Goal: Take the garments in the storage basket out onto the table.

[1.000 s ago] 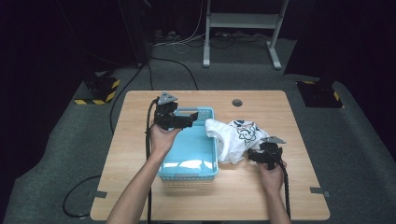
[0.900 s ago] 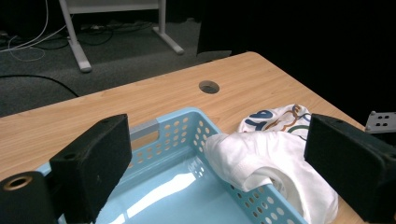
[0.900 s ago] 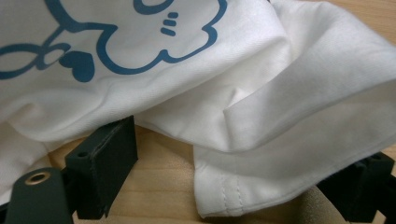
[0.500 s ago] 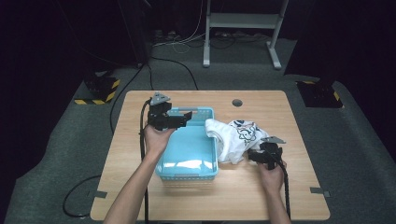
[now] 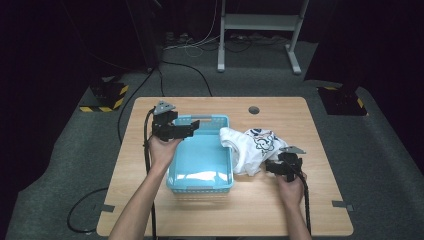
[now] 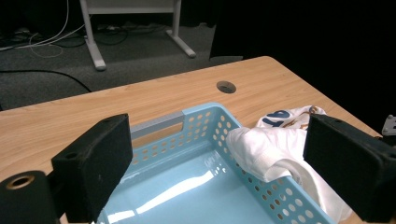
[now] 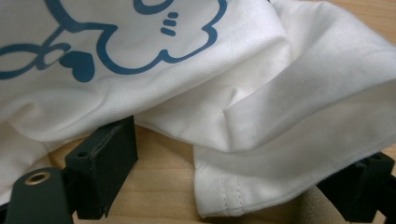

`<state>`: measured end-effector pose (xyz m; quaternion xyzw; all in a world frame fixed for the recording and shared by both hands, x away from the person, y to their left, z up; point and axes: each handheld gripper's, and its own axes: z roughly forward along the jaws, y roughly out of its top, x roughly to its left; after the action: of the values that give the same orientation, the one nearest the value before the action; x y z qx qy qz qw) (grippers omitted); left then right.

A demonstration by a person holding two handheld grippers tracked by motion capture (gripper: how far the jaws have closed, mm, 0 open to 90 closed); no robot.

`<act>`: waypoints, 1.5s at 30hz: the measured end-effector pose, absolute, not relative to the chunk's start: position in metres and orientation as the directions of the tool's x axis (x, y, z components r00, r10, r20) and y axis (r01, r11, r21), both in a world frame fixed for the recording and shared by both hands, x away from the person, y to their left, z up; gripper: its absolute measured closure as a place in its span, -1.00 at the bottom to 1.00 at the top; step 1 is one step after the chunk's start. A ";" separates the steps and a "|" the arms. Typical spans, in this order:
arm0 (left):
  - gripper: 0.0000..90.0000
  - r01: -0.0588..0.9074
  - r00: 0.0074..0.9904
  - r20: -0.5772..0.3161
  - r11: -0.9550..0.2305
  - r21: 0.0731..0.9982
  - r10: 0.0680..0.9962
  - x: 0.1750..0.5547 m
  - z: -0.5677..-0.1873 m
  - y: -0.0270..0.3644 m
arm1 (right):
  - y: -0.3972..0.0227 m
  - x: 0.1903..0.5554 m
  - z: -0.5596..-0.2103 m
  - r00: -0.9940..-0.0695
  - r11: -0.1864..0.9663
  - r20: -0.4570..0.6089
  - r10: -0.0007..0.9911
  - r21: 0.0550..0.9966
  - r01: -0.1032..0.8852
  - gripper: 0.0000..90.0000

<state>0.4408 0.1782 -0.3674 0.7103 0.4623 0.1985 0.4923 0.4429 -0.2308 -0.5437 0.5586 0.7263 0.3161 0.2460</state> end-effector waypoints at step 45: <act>-0.80 0.478 0.417 -0.200 -0.027 0.878 0.887 0.429 -0.379 0.216 | -0.231 0.443 -0.544 -0.254 0.176 -0.004 0.967 0.734 0.656 -0.71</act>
<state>0.4286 0.2161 -0.3791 0.6854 0.4979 0.2088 0.4886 0.4429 -0.2307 -0.5437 0.5588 0.7262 0.3160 0.2460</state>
